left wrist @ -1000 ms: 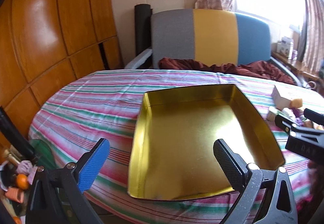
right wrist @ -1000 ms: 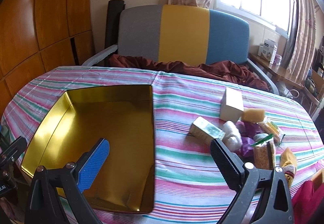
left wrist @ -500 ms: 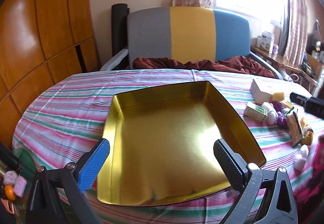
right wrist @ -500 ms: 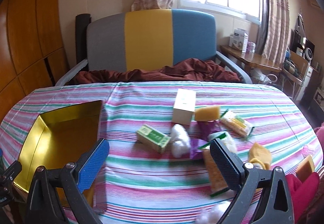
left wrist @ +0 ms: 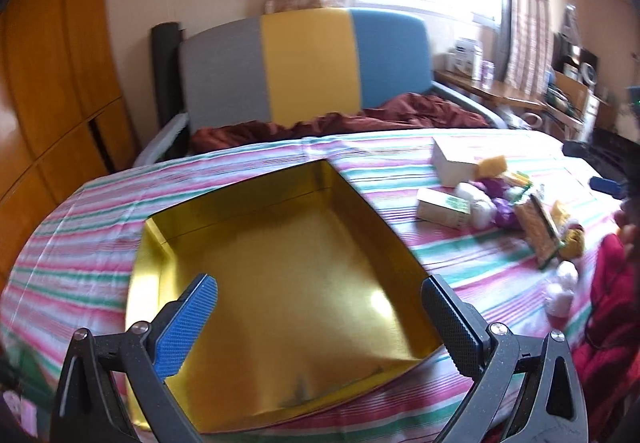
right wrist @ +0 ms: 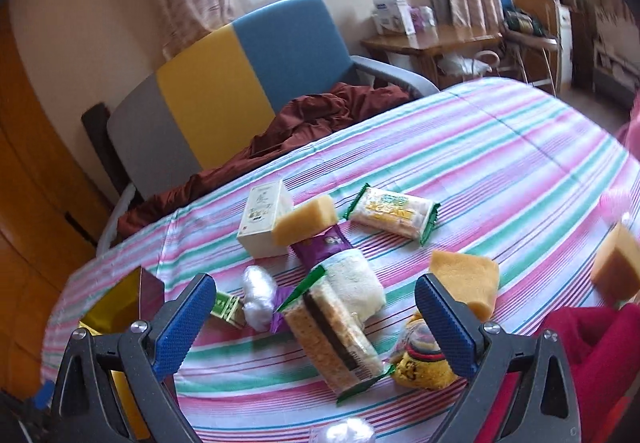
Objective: Organize objects
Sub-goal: 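Move the left tool from the gold tray toward the plastic-wrapped white bundle, then grasp the plastic-wrapped white bundle with the left tool while the right tool grasps the yellow sock doll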
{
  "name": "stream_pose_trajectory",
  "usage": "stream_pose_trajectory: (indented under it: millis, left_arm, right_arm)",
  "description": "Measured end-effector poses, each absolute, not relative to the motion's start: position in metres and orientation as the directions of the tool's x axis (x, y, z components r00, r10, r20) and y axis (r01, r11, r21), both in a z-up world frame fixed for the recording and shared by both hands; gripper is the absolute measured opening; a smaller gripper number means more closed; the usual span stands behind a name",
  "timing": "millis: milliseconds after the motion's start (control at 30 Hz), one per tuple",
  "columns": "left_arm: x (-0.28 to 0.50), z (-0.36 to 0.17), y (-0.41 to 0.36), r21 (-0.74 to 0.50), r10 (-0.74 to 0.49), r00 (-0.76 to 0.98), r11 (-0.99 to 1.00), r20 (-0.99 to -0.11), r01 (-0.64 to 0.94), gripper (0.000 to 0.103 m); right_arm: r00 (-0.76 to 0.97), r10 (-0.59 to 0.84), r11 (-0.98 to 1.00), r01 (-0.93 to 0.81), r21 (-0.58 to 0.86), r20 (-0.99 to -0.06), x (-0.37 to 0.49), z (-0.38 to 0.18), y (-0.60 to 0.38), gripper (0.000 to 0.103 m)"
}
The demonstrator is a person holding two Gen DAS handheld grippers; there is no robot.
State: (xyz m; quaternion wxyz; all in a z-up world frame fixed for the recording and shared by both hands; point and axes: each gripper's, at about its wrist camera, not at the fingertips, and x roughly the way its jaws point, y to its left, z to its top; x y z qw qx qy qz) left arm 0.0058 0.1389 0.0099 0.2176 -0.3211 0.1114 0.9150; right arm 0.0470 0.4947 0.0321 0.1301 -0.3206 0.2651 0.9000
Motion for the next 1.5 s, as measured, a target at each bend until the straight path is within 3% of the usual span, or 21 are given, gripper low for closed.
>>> stream_pose_trajectory:
  millis: [167, 600, 867, 1000, 1100, 1200, 1500]
  left_arm:
    - [0.007, 0.007, 0.177, 0.069, 0.401, -0.638, -0.810, -0.658, -0.582, 0.103]
    - [0.030, -0.027, 0.301, 0.007, 0.581, -0.390, -0.552, -0.714, -0.834, 0.099]
    - [0.053, -0.056, 0.359, -0.072, 0.615, -0.202, -0.390, -0.762, -0.918, 0.076]
    - [0.052, -0.076, 0.381, -0.150, 0.606, -0.110, -0.362, -0.788, -0.920, 0.072]
    - [0.051, -0.087, 0.390, -0.202, 0.598, -0.069, -0.374, -0.798, -0.905, 0.052]
    - [0.055, -0.087, 0.388, -0.142, 0.596, -0.140, -0.400, -0.791, -0.905, 0.036]
    - [0.041, -0.089, 0.332, -0.048, 0.566, -0.325, -0.546, -0.758, -0.837, 0.034]
  right_arm:
    - [-0.786, -0.017, -0.772, -0.383, 0.507, -0.618, 0.054, 0.023, 0.512, 0.102]
    - [-0.800, -0.059, -0.760, -0.352, 0.547, -0.597, 0.079, 0.021, 0.537, 0.102]
    - [-0.831, -0.095, -0.685, -0.345, 0.642, -0.548, 0.086, 0.013, 0.552, 0.102]
    - [-0.832, -0.100, -0.681, -0.343, 0.647, -0.546, 0.085, 0.012, 0.552, 0.102]
    - [-0.829, -0.103, -0.677, -0.345, 0.649, -0.549, 0.084, 0.011, 0.553, 0.102]
    - [-0.817, -0.096, -0.682, -0.362, 0.635, -0.569, 0.082, 0.010, 0.552, 0.101]
    - [-0.733, -0.025, -0.673, -0.490, 0.553, -0.680, 0.075, 0.004, 0.553, 0.084]
